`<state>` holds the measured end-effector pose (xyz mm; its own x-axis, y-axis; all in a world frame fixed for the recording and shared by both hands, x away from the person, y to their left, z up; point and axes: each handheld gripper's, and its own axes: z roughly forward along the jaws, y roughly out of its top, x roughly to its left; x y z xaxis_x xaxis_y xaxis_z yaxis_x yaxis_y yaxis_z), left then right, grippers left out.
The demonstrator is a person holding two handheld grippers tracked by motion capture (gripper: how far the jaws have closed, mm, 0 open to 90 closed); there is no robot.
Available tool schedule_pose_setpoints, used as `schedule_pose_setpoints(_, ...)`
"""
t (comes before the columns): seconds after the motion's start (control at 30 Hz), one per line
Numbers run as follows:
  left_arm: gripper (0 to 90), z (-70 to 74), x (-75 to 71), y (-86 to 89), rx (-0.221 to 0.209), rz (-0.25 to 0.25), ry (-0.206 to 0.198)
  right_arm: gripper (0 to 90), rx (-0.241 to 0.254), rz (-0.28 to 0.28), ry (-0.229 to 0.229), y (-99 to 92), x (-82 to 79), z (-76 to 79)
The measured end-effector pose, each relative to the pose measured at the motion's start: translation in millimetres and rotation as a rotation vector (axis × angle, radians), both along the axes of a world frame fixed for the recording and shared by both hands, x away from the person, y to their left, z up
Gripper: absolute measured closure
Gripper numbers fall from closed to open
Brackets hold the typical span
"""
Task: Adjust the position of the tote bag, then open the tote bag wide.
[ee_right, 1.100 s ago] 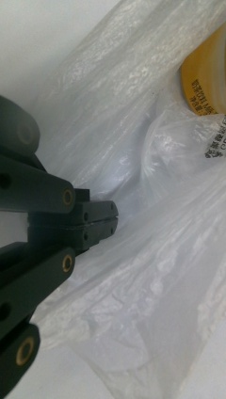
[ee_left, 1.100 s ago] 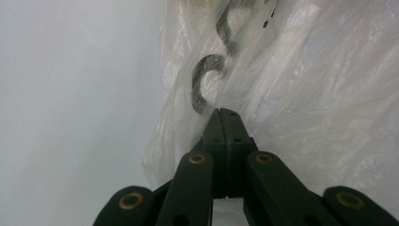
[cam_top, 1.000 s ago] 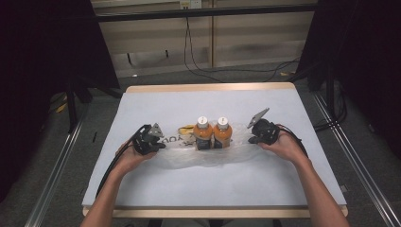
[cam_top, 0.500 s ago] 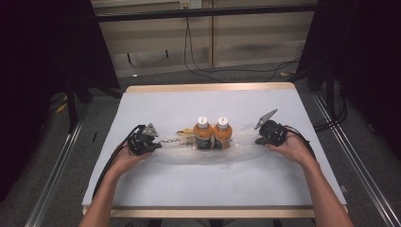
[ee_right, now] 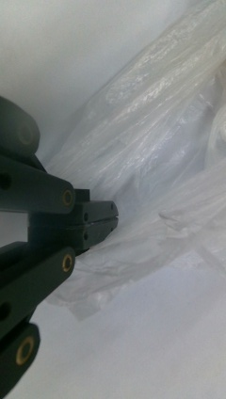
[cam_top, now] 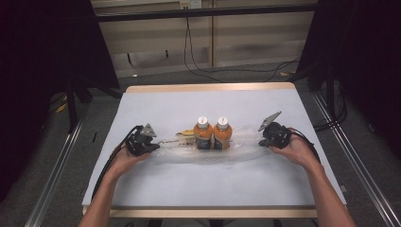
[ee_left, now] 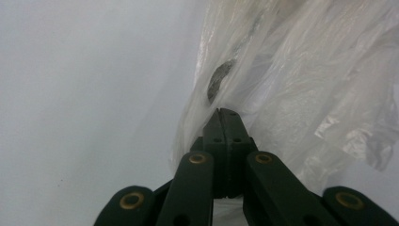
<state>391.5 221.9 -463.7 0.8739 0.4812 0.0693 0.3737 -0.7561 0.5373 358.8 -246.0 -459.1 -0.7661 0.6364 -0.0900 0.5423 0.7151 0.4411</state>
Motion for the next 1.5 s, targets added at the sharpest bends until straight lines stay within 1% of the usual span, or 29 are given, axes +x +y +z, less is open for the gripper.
schedule_pose_setpoints(0.03,90.0,-0.4,0.4,1.5,-0.020,0.008,0.006,90.0,0.013,-0.009,0.001,0.2,-0.3,1.0)
schedule_pose_setpoints(0.07,90.0,-0.7,0.9,3.0,-0.066,0.012,0.015,90.0,0.039,-0.008,-0.003,-0.6,0.2,2.2)
schedule_pose_setpoints(0.13,90.0,1.3,0.7,3.2,-0.112,0.020,0.021,90.0,0.078,-0.002,-0.019,-0.4,0.1,6.7)
schedule_pose_setpoints(0.17,90.0,4.3,0.6,2.5,-0.120,0.006,0.017,90.0,0.107,0.004,-0.024,-0.4,-0.1,8.6)
schedule_pose_setpoints(0.2,90.0,6.5,-0.8,0.8,-0.137,0.005,0.010,90.0,0.127,0.000,-0.027,0.2,-0.7,10.1)
schedule_pose_setpoints(0.23,90.0,9.2,-1.4,-0.5,-0.150,-0.007,0.006,90.0,0.135,0.011,-0.042,0.2,0.2,10.3)
schedule_pose_setpoints(0.27,90.0,11.3,-2.5,-2.1,-0.172,-0.012,0.003,90.0,0.145,0.014,-0.040,0.4,0.3,10.5)
schedule_pose_setpoints(0.37,90.0,16.6,-5.5,-5.7,-0.209,-0.032,-0.006,90.0,0.180,0.022,-0.041,2.4,0.5,10.8)
schedule_pose_setpoints(0.4,90.0,18.1,-6.3,-6.1,-0.222,-0.035,-0.011,90.0,0.195,0.014,-0.038,3.1,0.0,12.0)
schedule_pose_setpoints(0.43,90.0,19.9,-7.1,-6.8,-0.232,-0.034,-0.013,90.0,0.219,0.022,-0.043,3.3,0.6,13.2)
schedule_pose_setpoints(0.47,90.0,21.9,-7.6,-6.8,-0.243,-0.041,-0.008,90.0,0.231,0.025,-0.059,3.5,1.2,14.6)
schedule_pose_setpoints(0.53,90.0,24.9,-9.1,-6.8,-0.286,-0.037,-0.018,90.0,0.260,0.024,-0.066,3.8,0.7,18.1)
schedule_pose_setpoints(0.57,90.0,27.3,-9.6,-6.4,-0.294,-0.040,-0.025,90.0,0.281,0.023,-0.068,3.9,0.3,19.4)
schedule_pose_setpoints(0.6,90.0,29.8,-11.0,-6.2,-0.314,-0.040,-0.026,90.0,0.296,0.029,-0.074,4.3,-0.1,20.5)
schedule_pose_setpoints(0.63,90.0,31.6,-12.2,-6.0,-0.325,-0.038,-0.024,90.0,0.308,0.031,-0.078,4.8,-1.3,22.5)
schedule_pose_setpoints(0.67,90.0,33.6,-13.2,-6.1,-0.339,-0.041,-0.032,90.0,0.312,0.034,-0.087,5.2,-1.5,23.7)
schedule_pose_setpoints(0.7,90.0,36.0,-14.8,-6.4,-0.348,-0.039,-0.037,90.0,0.319,0.036,-0.083,5.7,-2.5,25.9)
schedule_pose_setpoints(0.8,90.0,41.3,-18.4,-8.6,-0.391,-0.039,-0.048,90.0,0.337,0.044,-0.108,7.5,-3.9,30.5)
schedule_pose_setpoints(0.83,90.0,42.7,-19.7,-10.0,-0.403,-0.046,-0.042,90.0,0.340,0.042,-0.114,7.5,-4.5,32.5)
schedule_pose_setpoints(0.9,90.0,42.3,-22.9,-15.7,-0.430,-0.056,-0.035,90.0,0.372,0.043,-0.122,8.2,-5.1,35.1)
schedule_pose_setpoints(1.0,90.0,38.8,-26.6,-30.4,-0.423,-0.087,-0.017,90.0,0.391,0.058,-0.122,13.2,-5.4,37.9)
schedule_pose_setpoints(1.07,90.0,37.1,-29.8,-41.5,-0.414,-0.101,-0.017,90.0,0.401,0.066,-0.126,19.1,-5.6,39.4)
schedule_pose_setpoints(1.13,90.0,35.9,-32.3,-50.0,-0.420,-0.129,-0.003,90.0,0.402,0.081,-0.123,25.9,-5.7,40.4)
schedule_pose_setpoints(1.27,90.0,34.3,-38.5,-65.3,-0.410,-0.152,-0.003,90.0,0.414,0.103,-0.115,38.4,-5.7,39.9)
schedule_pose_setpoints(1.33,90.0,33.9,-40.7,-72.2,-0.416,-0.160,-0.004,90.0,0.416,0.108,-0.113,43.8,-6.0,40.1)
schedule_pose_setpoints(1.4,89.9,32.5,-42.0,-78.9,-0.441,-0.161,0.005,90.0,0.420,0.112,-0.113,47.6,-5.1,40.5)
schedule_pose_setpoints(1.43,89.9,32.6,-42.4,-81.9,-0.435,-0.169,0.004,90.0,0.429,0.112,-0.111,48.9,-4.3,40.7)
schedule_pose_setpoints(1.47,89.9,32.1,-43.6,-85.9,-0.448,-0.172,0.009,90.0,0.431,0.111,-0.109,50.1,-3.5,41.0)
schedule_pose_setpoints(1.5,89.8,32.2,-43.9,-89.5,-0.443,-0.182,0.004,90.0,0.431,0.114,-0.111,51.1,-2.3,41.2)
